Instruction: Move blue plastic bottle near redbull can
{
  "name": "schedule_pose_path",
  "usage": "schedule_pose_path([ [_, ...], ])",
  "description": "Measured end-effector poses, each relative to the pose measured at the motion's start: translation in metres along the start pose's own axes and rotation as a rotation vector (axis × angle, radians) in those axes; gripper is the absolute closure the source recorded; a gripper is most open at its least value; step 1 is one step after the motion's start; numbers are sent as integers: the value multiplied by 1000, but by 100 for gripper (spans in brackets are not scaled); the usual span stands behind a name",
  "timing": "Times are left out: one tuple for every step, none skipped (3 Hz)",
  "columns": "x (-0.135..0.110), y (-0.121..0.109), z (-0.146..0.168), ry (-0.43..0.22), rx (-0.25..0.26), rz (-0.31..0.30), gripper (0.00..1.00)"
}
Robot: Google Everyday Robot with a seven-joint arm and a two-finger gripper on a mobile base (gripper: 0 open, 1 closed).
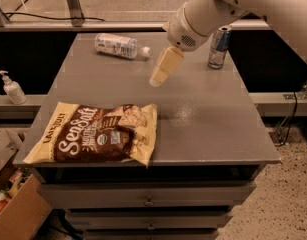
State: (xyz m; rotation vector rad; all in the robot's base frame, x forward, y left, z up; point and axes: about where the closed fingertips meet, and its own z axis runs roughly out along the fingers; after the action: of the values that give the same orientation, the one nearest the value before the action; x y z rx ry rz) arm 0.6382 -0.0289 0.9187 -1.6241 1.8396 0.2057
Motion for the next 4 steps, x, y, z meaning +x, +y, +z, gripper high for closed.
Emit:
schedule_pose_path([
  [-3,-6,9,-17,18,-1,0],
  [-7,-34,32,-40,65,16,0],
  [-5,-65,58,-58,84,67,0],
  [-4,-93,84,-75,91,118,0],
])
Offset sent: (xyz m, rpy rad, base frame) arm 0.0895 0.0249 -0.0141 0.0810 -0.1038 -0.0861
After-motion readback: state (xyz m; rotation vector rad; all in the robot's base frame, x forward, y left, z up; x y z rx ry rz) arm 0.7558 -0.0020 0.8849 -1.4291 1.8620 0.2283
